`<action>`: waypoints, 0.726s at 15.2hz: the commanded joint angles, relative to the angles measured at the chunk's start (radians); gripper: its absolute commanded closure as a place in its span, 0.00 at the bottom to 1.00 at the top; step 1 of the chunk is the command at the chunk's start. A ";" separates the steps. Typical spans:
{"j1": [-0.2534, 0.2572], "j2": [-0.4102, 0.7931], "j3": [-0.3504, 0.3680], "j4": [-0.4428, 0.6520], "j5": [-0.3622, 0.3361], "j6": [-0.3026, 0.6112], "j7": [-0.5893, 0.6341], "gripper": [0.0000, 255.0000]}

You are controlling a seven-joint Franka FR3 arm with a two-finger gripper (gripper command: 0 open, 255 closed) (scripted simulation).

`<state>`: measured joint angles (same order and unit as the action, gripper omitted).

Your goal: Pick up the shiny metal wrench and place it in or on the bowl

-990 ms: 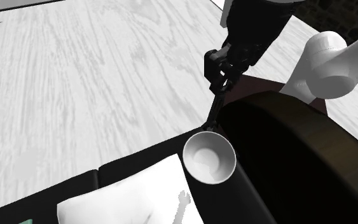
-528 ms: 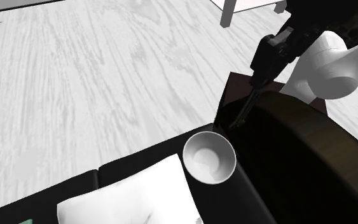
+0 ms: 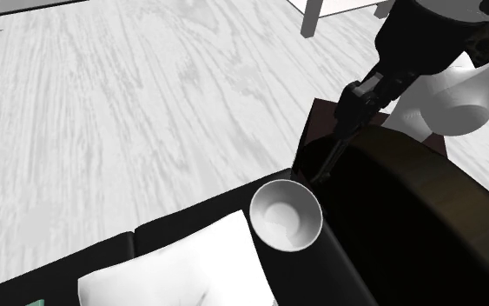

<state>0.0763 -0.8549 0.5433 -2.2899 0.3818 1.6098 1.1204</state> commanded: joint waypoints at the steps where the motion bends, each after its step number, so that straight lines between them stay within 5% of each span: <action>1: 0.004 -0.007 0.008 -0.032 0.008 0.026 -0.002 1.00; 11: 0.024 -0.030 0.052 -0.172 0.051 0.144 -0.012 1.00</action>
<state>0.0972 -0.8819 0.5911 -2.4474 0.4275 1.7421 1.1094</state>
